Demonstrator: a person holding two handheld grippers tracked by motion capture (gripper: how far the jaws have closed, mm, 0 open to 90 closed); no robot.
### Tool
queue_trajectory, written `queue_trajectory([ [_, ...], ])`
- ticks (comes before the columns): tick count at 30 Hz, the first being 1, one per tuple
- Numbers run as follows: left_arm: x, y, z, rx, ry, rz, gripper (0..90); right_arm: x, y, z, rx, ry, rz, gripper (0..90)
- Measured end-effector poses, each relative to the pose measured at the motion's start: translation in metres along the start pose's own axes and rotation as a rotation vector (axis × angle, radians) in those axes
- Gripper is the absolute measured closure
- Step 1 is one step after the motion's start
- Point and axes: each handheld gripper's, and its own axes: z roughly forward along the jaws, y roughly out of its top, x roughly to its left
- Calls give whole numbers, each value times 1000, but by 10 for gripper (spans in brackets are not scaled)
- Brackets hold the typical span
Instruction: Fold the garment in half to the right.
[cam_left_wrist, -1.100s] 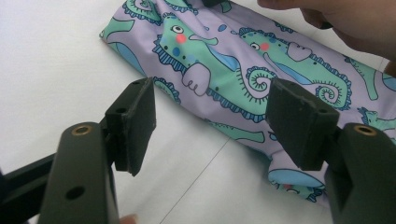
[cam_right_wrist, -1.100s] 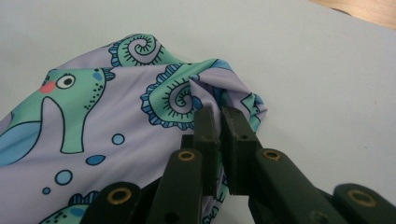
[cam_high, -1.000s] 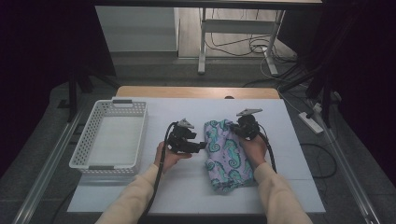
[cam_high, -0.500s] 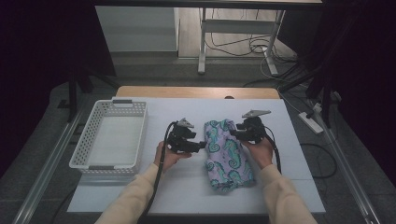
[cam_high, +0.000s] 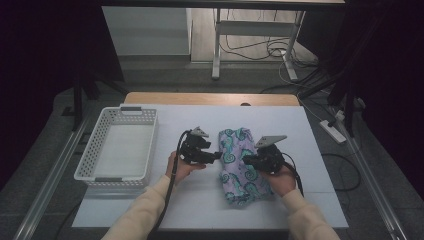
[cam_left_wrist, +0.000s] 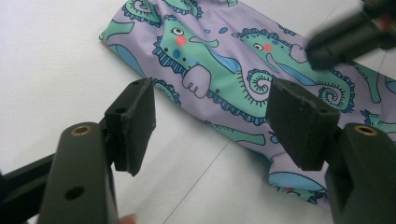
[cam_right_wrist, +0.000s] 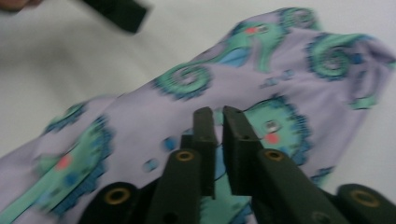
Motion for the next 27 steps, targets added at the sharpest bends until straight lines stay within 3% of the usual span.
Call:
queue_trajectory([
  [5, 0, 0, 0, 0, -1, -1, 333, 20, -11, -1, 51, 47, -49, 893],
  [9, 0, 0, 0, 3, -5, -2, 332, 28, -24, -4, 91, 47, -64, 893],
  [15, -2, 0, 1, 7, -7, 2, 331, 25, -45, -15, 137, 7, -61, 893],
  [20, -2, 0, 2, 12, -7, 3, 330, 22, -60, -22, 162, 1, -38, 894],
  [24, -4, 0, 3, 14, -9, 5, 329, 19, -66, -25, 151, 10, -12, 894],
  [27, -4, 0, 4, 16, -7, 6, 329, 22, -62, -27, 132, 13, -31, 894],
])
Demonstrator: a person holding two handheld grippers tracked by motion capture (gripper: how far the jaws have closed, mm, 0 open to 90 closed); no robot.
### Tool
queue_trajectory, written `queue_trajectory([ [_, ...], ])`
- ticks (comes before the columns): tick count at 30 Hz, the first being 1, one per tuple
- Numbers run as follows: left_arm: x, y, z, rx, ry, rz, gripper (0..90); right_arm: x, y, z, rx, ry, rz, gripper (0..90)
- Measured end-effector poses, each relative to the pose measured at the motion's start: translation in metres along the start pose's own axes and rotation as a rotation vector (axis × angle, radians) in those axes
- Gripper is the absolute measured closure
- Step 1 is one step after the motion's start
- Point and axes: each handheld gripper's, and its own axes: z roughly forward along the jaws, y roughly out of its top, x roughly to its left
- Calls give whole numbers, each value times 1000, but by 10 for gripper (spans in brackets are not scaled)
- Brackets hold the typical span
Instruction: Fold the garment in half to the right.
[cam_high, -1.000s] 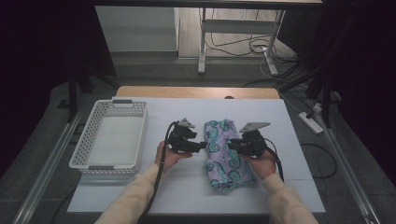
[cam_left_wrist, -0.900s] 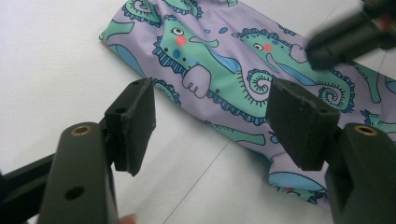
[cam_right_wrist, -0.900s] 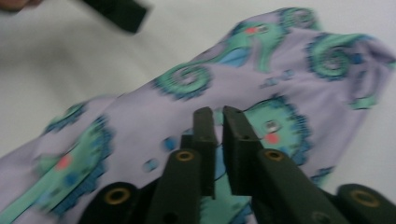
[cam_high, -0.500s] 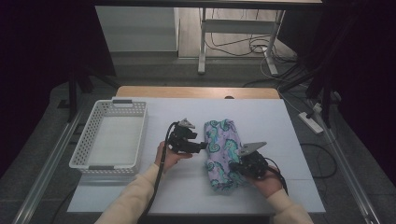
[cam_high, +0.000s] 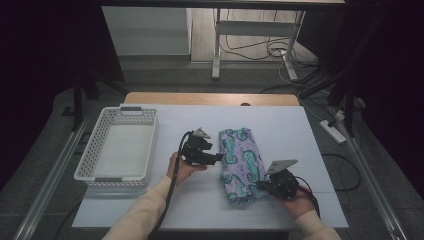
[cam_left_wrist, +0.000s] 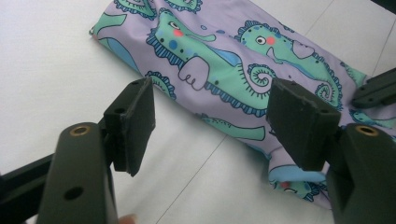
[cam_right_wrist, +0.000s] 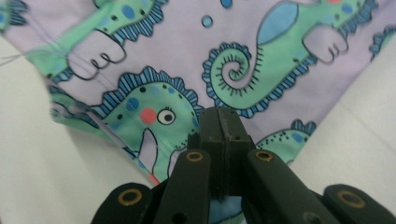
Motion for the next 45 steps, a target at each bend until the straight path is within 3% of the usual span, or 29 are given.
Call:
queue_trajectory([
  [6, 1, 0, 0, 2, 0, 1, 328, 18, 26, -8, -120, 48, -55, 893],
  [10, 0, 0, 1, 1, 0, 1, 328, 31, 43, -2, -153, 98, -101, 893],
  [17, 0, 0, 1, 3, 0, 2, 328, 45, 55, 20, -109, 139, -149, 892],
  [24, 1, -1, 1, 4, 2, 1, 328, 48, 45, 36, -16, 146, -166, 893],
  [28, 1, -1, 2, 3, 4, -2, 328, 48, 40, 39, -14, 156, -145, 894],
  [45, 4, -2, 3, 2, 8, -12, 329, 51, 34, 37, -26, 158, -153, 894],
])
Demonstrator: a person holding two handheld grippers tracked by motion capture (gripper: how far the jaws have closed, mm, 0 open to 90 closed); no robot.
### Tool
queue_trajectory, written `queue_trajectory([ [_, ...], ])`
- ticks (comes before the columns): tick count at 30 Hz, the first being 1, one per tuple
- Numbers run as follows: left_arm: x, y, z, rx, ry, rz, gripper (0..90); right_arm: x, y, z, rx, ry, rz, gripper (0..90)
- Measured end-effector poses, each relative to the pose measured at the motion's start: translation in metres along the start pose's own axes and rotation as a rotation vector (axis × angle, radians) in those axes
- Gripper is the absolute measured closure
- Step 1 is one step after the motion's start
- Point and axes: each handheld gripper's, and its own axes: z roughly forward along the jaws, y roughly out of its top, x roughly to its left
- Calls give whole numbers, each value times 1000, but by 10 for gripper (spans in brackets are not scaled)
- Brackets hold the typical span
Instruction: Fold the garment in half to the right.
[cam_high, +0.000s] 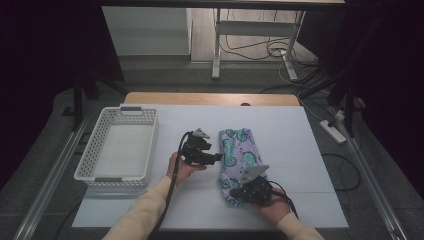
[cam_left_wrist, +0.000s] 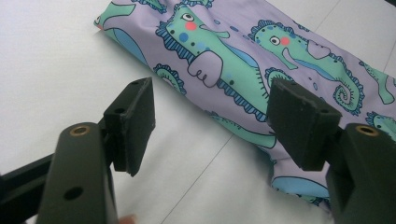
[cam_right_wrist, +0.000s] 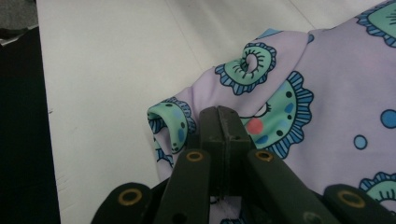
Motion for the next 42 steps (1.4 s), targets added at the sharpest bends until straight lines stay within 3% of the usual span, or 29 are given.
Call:
queue_trajectory([
  [11, 0, 0, -1, -3, 2, 3, 328, -7, 1, -21, -102, -41, 29, 864],
  [18, 2, 0, -2, -7, -3, -4, 327, -13, 1, -25, -129, -70, 58, 623],
  [23, 2, 0, -5, -17, -6, -10, 325, -17, 0, -32, -160, -79, 78, 530],
  [42, 1, 2, -5, -20, -7, -7, 316, -26, -10, -52, -166, -110, 83, 383],
])
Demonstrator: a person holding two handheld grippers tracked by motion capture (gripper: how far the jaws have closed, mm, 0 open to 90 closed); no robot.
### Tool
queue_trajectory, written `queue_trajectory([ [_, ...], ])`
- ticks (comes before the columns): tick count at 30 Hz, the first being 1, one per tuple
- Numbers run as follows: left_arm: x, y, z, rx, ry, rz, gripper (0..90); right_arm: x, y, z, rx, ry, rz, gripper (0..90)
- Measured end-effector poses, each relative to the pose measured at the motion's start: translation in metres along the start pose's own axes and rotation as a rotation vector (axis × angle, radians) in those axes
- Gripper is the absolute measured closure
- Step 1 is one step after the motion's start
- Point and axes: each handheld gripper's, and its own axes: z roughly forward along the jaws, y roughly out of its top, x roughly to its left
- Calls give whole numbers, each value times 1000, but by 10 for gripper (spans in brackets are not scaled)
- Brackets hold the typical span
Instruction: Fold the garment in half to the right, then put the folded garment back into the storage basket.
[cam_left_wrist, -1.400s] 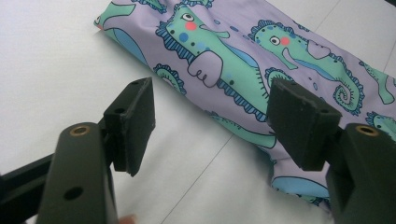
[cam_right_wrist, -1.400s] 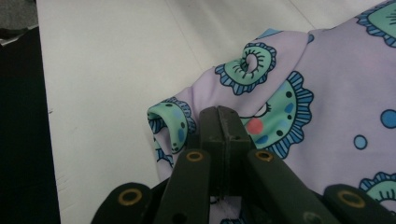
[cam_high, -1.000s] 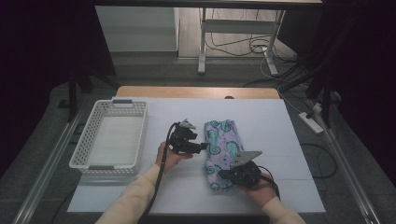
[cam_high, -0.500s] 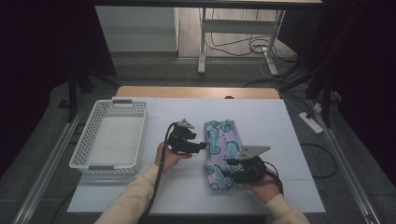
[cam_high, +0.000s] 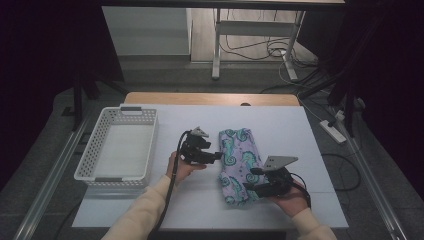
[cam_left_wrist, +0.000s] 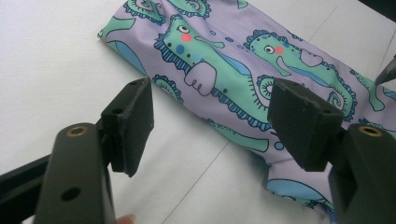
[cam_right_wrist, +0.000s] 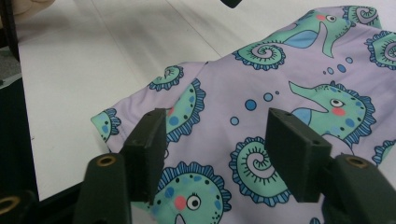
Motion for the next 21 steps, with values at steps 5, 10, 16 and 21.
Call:
queue_trajectory([
  [5, 1, 0, 0, -1, 0, -7, 313, 0, -1, -2, 3, 9, -6, 357],
  [10, 0, 1, -2, -7, 3, -4, 312, 2, -2, -2, 7, 26, -20, 317],
  [16, 0, 1, -1, -2, 4, -2, 312, 3, -4, -7, 22, 35, -43, 302],
  [21, -1, 2, -1, -2, 2, 0, 312, 9, -5, -12, 52, 40, -97, 288],
])
